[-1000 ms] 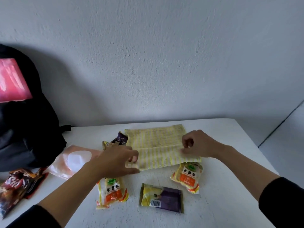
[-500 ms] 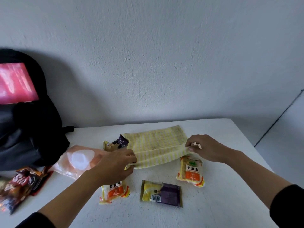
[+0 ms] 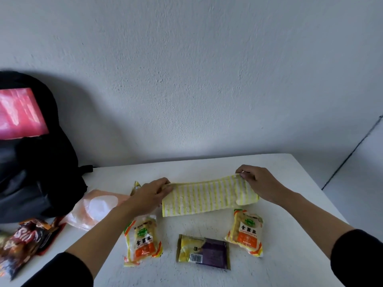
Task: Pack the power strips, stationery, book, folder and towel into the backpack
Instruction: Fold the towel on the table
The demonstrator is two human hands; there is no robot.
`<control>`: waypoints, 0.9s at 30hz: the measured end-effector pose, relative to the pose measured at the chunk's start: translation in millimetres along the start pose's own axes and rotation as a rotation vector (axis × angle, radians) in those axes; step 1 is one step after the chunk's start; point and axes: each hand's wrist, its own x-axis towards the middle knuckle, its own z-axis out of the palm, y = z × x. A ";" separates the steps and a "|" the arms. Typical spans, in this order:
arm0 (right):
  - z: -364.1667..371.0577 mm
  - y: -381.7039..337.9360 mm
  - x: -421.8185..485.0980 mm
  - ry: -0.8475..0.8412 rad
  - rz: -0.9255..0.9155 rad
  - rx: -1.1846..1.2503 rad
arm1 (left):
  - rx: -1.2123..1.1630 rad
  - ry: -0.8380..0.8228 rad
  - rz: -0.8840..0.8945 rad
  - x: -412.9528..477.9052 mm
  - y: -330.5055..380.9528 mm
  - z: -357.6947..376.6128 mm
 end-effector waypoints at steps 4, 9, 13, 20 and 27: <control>11.7 1.5 26.2 0.053 0.009 -0.110 | 0.124 0.083 -0.037 26.2 -0.9 -2.6; 30.1 4.8 39.8 0.105 0.023 -0.480 | 0.540 0.144 -0.091 42.3 5.1 -4.8; 37.7 -21.6 38.6 0.102 -0.102 -0.379 | 0.641 0.227 0.145 46.8 27.3 4.4; 51.8 -18.8 30.7 -0.180 -0.062 -0.371 | 0.579 -0.034 0.265 51.8 10.8 27.6; 41.8 7.7 28.0 0.097 -0.091 -0.229 | 0.288 -0.147 0.130 48.4 -0.3 10.4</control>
